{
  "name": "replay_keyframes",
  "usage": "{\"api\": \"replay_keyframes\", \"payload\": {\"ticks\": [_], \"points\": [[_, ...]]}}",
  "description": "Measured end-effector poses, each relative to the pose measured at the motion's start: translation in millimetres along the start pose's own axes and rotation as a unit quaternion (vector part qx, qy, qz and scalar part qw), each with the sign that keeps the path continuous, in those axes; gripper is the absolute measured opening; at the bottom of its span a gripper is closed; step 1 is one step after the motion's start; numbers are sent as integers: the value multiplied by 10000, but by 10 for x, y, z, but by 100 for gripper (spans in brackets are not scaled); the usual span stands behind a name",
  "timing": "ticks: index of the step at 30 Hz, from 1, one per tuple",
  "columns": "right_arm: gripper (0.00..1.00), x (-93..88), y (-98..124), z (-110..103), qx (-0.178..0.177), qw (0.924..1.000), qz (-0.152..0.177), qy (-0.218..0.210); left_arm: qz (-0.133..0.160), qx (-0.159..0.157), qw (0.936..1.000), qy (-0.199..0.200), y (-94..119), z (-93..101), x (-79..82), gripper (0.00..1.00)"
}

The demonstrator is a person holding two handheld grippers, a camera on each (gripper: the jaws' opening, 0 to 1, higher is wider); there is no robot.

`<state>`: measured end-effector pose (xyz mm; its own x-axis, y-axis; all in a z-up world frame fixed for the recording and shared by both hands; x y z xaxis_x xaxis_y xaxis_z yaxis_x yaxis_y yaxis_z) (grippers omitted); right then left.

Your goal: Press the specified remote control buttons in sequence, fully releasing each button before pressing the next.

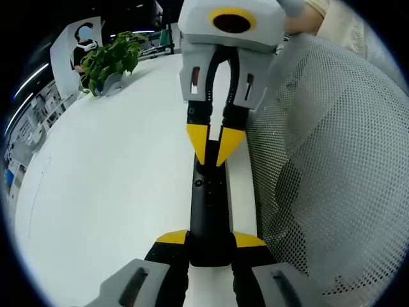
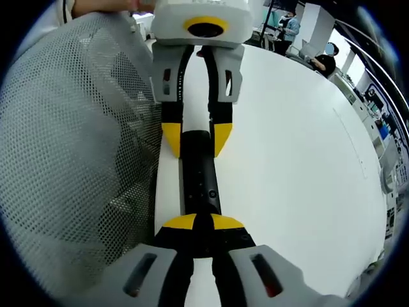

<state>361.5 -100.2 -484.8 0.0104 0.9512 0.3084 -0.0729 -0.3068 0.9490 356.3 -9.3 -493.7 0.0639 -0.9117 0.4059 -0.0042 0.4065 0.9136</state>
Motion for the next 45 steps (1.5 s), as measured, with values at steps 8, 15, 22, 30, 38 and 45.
{"api": "replay_keyframes", "payload": {"ticks": [8,15,22,30,38,45], "points": [[6,8,-11,21,113,9999,-49,-20,4,-9,10000,12,-2,-5,2,24],[6,24,-23,55,381,9987,-315,-101,32,-21,10000,50,-2,-7,2,25],[6,29,-52,99,744,9955,-535,-257,59,-41,10000,61,-3,-9,0,25],[5,45,-43,48,640,9960,-622,-38,36,-38,10000,15,-6,-9,3,25],[5,25,-5,13,356,9989,-277,-146,24,-42,10000,-73,-3,-7,-4,24],[6,21,-11,18,118,9999,2,-127,-11,-41,10000,-90,-1,-3,-6,24]]}}
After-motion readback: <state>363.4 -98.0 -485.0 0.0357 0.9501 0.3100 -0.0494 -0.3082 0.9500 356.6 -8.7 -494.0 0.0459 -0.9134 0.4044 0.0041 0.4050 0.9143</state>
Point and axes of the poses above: the point that each gripper's makers call its tool centre point, and the gripper's own axes: y roughly backward along the fingers, z roughly to its right, x roughly out of its top, the point moved 3 cm from there along y, roughly backward along the fingers, and after that the axes turned 11 degrees about -z, right-handed, at the moved point
